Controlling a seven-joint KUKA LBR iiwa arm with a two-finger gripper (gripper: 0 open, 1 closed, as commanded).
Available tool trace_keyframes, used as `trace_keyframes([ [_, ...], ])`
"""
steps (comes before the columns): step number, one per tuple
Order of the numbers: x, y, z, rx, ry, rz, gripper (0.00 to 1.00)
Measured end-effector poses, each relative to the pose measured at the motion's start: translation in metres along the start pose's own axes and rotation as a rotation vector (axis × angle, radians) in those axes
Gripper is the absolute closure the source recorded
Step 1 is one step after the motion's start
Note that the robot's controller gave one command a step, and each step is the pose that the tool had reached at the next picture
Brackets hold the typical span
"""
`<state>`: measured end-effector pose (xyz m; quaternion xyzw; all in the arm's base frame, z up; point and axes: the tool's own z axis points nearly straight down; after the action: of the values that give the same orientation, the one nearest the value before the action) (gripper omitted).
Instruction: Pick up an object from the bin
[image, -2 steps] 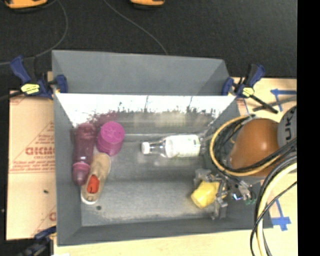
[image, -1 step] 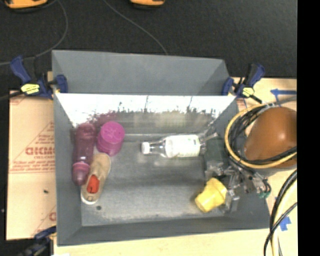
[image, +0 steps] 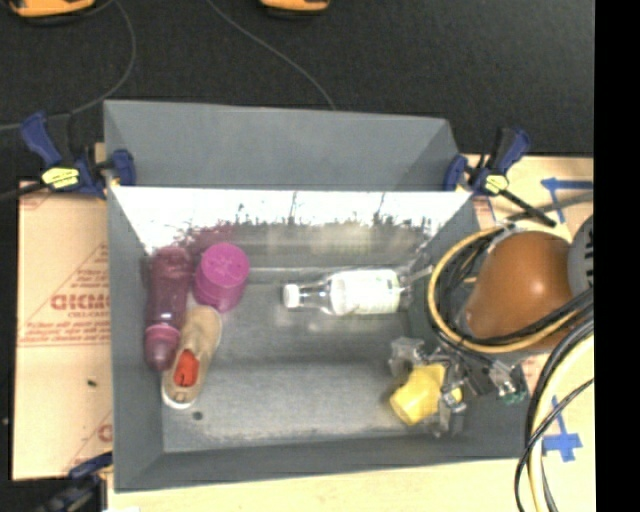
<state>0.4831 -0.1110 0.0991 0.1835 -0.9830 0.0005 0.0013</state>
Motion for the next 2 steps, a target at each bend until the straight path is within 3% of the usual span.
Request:
trace_keyframes([
  [1,0.003,-0.017,0.028,0.012,-0.016,-0.189,0.00],
  [2,-0.008,0.000,0.028,0.005,-0.006,-0.243,1.00],
])
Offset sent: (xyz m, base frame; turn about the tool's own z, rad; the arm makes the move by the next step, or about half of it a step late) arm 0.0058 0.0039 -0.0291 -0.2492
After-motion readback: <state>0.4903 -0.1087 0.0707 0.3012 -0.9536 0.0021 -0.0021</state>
